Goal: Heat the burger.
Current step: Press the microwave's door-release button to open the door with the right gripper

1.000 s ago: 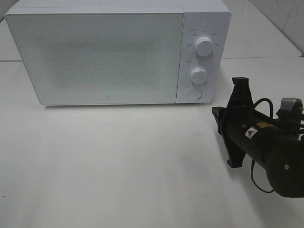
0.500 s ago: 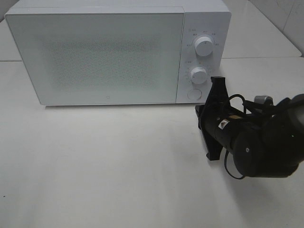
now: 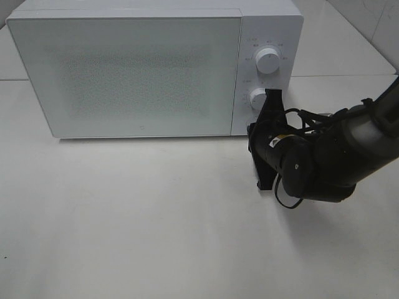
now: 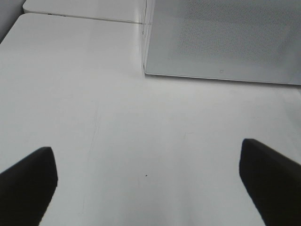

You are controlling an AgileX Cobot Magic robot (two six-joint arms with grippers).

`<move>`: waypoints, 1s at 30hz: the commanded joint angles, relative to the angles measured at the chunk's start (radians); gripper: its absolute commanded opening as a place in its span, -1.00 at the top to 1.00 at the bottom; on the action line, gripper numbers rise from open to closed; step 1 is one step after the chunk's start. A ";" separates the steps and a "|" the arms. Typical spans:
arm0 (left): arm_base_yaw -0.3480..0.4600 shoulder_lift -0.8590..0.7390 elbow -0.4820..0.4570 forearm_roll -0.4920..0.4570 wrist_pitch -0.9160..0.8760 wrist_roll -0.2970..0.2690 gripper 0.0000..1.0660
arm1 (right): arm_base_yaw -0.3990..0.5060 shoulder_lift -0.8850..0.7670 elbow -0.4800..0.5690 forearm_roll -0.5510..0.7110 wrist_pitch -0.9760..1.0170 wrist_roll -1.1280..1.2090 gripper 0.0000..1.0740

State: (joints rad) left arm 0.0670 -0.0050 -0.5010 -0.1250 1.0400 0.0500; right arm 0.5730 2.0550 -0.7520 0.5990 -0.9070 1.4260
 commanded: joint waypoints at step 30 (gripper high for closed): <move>0.004 -0.020 0.006 -0.010 -0.005 -0.007 -0.83 | -0.037 0.089 -0.102 0.061 -0.048 -0.082 1.00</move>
State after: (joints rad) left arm 0.0670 -0.0050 -0.5010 -0.1260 1.0400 0.0500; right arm 0.5450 2.1400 -0.8460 0.6600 -0.9350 1.3590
